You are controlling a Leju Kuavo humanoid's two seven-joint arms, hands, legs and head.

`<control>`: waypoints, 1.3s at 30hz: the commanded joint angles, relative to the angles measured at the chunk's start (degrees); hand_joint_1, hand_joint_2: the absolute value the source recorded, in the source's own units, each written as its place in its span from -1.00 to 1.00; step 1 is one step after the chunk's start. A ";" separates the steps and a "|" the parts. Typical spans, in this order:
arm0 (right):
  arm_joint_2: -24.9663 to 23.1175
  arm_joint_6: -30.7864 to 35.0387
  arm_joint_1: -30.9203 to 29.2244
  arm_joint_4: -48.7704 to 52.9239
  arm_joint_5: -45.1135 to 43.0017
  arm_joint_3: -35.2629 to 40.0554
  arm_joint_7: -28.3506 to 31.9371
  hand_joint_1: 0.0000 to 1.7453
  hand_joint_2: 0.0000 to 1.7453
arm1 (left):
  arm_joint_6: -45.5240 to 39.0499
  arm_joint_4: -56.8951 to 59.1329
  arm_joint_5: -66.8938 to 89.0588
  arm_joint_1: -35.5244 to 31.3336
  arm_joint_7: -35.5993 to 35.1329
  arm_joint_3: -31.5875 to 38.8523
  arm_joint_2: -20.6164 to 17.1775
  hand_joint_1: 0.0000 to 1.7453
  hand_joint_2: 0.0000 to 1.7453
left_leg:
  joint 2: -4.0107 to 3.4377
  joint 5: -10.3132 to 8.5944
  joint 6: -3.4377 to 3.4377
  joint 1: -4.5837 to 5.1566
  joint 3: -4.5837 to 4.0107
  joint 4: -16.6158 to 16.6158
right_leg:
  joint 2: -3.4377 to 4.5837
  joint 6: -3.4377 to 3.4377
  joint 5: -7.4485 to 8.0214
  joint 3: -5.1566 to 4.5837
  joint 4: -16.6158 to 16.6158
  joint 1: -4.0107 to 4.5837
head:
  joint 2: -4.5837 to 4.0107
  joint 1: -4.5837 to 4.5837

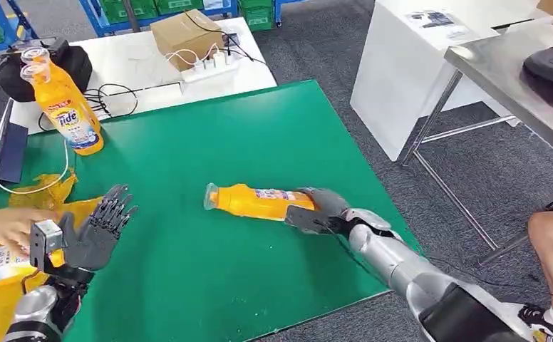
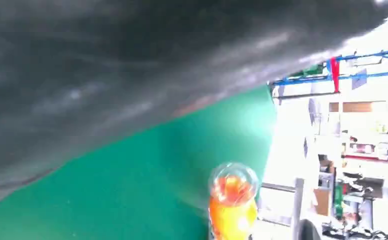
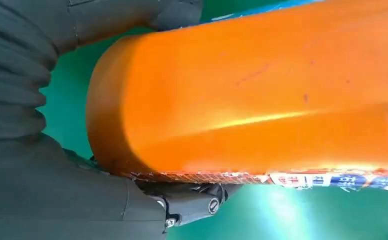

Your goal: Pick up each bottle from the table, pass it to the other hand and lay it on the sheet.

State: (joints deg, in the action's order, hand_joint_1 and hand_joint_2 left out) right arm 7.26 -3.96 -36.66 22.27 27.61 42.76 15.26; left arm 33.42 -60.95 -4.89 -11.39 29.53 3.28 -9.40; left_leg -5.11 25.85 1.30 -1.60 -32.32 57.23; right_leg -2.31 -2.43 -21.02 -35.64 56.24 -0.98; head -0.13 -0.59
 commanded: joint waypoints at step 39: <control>-26.03 -4.02 12.37 7.23 -10.02 1.65 2.31 1.00 1.00 | -3.88 -18.58 -4.25 8.81 -5.90 -4.45 7.86 -1.00 1.00 | 0.69 -0.05 -0.07 -0.10 -1.02 -0.04 | -0.17 0.02 -0.25 -0.80 0.03 0.14 | 0.00 0.02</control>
State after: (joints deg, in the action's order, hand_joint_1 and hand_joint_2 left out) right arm -18.47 -7.02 -22.40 35.17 17.38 40.57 17.86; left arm 29.86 -82.75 -10.08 0.02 23.82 0.59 -2.19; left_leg -4.77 25.79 1.34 -1.70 -33.47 57.24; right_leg -2.48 -2.46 -21.20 -36.59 56.28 -0.81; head -0.13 -0.57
